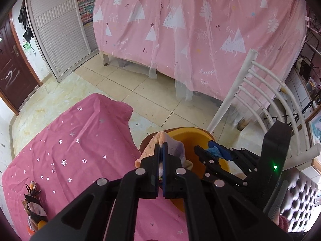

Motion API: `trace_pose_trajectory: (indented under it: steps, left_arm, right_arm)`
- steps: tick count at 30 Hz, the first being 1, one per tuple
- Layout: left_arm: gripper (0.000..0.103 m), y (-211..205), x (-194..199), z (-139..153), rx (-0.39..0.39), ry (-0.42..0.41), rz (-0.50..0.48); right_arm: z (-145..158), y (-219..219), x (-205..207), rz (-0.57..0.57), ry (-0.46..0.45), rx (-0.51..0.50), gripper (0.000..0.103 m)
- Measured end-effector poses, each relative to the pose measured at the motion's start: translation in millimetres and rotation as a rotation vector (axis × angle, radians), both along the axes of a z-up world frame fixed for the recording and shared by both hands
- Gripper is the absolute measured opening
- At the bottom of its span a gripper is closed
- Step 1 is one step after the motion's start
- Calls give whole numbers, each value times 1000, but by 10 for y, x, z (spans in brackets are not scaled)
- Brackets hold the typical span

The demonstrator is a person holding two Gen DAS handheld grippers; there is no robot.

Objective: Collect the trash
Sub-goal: 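Carry the blue knit ball and striped sock over the yellow bin, then open both grippers to drop the knit ball and sock into the bin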

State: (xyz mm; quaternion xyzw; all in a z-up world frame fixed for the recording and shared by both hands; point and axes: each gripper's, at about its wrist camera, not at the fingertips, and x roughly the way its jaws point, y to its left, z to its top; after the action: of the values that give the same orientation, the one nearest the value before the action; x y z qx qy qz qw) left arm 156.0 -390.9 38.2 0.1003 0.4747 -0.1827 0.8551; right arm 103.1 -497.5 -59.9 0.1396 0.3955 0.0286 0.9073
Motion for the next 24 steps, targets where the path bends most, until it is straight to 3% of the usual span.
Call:
trace_pose_trajectory:
  steps: [3, 7, 8, 10, 11, 12, 24]
  left_arm:
    - [0, -18, 18, -38, -9, 17, -1]
    - [1, 16, 50, -64, -22, 21, 21]
    - [5, 39, 61, -66, -28, 24, 26]
    - [27, 75, 89, -66, -41, 32, 31]
    - [53, 96, 94, -55, -47, 23, 40]
    - [67, 111, 92, -42, -50, 13, 48]
    - [68, 452, -63, 178, -89, -45, 98]
  right_arm:
    - [0, 13, 1, 2, -1, -2, 44]
    - [23, 35, -19, 4, -8, -7, 46]
    - [25, 32, -24, 3, -8, -5, 46]
    - [22, 5, -27, -3, -8, -1, 46]
    - [21, -6, -32, -6, -8, -1, 46]
    - [25, -17, -30, -10, -7, 1, 46]
    - [196, 212, -140, 34, -44, 2, 47]
